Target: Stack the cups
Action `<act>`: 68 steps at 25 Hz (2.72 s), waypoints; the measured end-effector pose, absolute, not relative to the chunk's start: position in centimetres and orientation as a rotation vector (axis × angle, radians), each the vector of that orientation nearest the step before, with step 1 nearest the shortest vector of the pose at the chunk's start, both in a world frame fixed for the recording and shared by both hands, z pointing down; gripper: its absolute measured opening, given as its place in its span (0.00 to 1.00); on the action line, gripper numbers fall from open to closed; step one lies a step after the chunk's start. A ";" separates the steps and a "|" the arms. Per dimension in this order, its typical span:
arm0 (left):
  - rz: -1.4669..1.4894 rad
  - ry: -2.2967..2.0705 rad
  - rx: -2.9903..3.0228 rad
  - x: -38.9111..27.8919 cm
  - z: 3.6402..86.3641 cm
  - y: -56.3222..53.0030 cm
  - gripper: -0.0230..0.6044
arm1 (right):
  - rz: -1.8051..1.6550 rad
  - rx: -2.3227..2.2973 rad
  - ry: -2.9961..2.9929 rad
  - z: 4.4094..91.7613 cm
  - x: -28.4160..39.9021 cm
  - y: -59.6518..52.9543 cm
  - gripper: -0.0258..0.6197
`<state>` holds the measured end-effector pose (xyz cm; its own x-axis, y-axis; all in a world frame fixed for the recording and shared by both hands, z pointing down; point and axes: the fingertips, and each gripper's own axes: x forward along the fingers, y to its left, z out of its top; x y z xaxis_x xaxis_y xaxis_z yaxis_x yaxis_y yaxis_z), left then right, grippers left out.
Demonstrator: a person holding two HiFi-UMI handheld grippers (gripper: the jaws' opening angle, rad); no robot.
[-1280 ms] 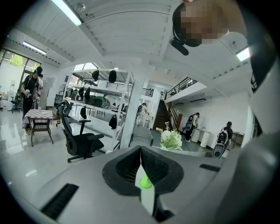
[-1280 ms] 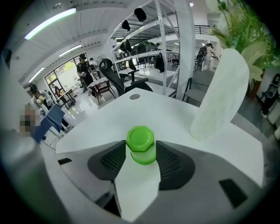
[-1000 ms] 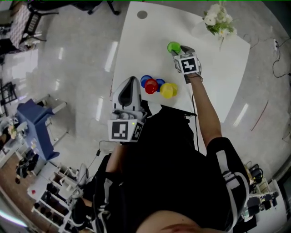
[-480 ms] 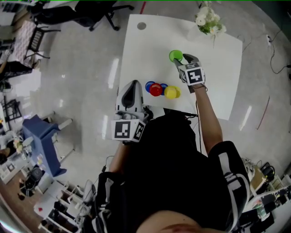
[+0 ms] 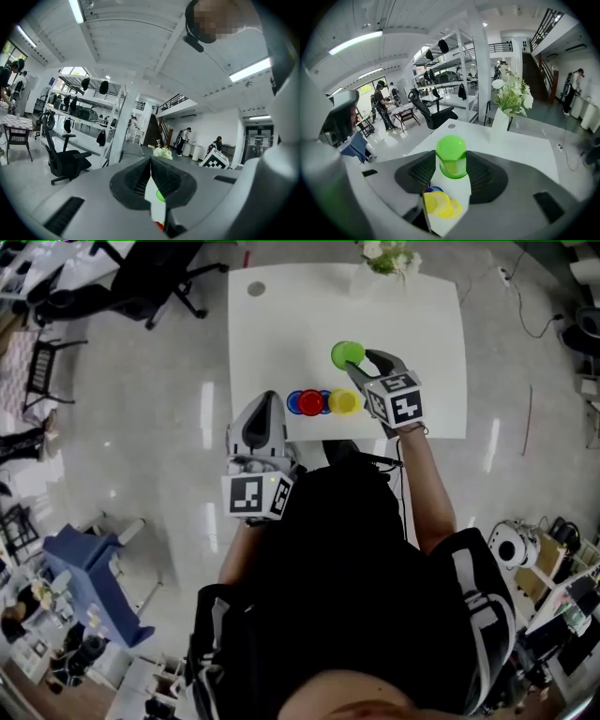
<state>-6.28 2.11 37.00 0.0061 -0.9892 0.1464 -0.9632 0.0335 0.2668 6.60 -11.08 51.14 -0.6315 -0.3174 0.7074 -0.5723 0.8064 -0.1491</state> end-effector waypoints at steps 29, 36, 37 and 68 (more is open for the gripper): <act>-0.180 -1.899 2.133 -6.4 36.7 5.6 0.07 | 0.463 0.658 -2.227 50.4 7.2 0.1 0.38; -0.180 -1.898 2.124 -6.6 36.9 5.4 0.07 | 0.459 0.634 -2.208 51.4 6.7 0.1 0.38; -0.179 -1.898 2.122 -6.6 37.0 5.4 0.07 | 0.455 0.632 -2.206 51.6 6.7 0.1 0.38; -0.150 -1.896 2.176 -5.6 35.7 4.9 0.07 | 0.313 1.081 -2.603 39.0 8.2 -1.0 0.08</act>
<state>-5.63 4.93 35.69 0.1477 -0.9853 0.0864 -0.9594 -0.1215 0.2544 8.21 -1.01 39.00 -0.6700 -0.6503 0.3582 -0.7166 0.6925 -0.0832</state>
